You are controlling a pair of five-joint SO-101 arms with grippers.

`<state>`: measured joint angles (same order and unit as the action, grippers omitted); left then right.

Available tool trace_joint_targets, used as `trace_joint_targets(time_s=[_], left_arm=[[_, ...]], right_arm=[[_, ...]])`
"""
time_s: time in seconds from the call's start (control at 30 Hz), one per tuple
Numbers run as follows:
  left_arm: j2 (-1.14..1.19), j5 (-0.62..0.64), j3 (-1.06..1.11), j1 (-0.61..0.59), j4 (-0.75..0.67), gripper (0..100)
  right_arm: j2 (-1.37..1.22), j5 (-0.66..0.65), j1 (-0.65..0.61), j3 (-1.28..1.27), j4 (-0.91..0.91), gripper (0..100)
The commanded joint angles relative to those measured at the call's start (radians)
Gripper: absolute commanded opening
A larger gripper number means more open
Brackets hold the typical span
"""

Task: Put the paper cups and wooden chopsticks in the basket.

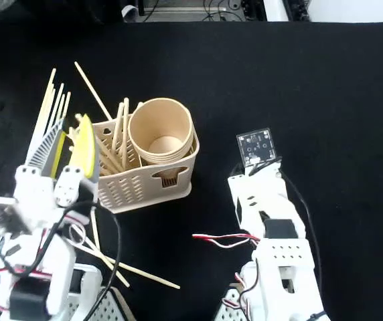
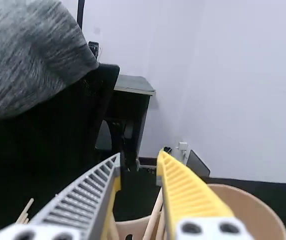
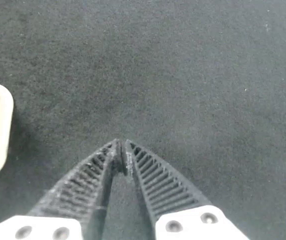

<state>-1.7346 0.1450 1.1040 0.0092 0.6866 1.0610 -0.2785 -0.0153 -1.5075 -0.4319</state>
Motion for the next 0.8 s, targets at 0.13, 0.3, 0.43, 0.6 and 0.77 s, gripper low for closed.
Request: trace_joint_targets(time_s=[0.13,0.3,0.43,0.6,0.77], left_arm=[[0.058,0.094,-0.383,-0.137,0.356,16],[0.290,0.130,-0.509,-0.406,0.425,16],[0.588,0.000,-0.579,-0.418,0.427,17],[0.961,-0.281,-0.704,-0.440,0.433,18],[1.257,-0.404,-0.840,-0.516,0.425,18]], right_arm=[[-0.004,-0.008,0.006,0.010,-0.003,1.2],[-0.004,-0.008,0.006,0.010,-0.003,1.2],[-0.004,-0.008,0.006,0.010,-0.003,1.2],[-0.004,-0.008,0.006,0.010,-0.003,1.2],[-0.004,-0.008,0.006,0.010,-0.003,1.2]])
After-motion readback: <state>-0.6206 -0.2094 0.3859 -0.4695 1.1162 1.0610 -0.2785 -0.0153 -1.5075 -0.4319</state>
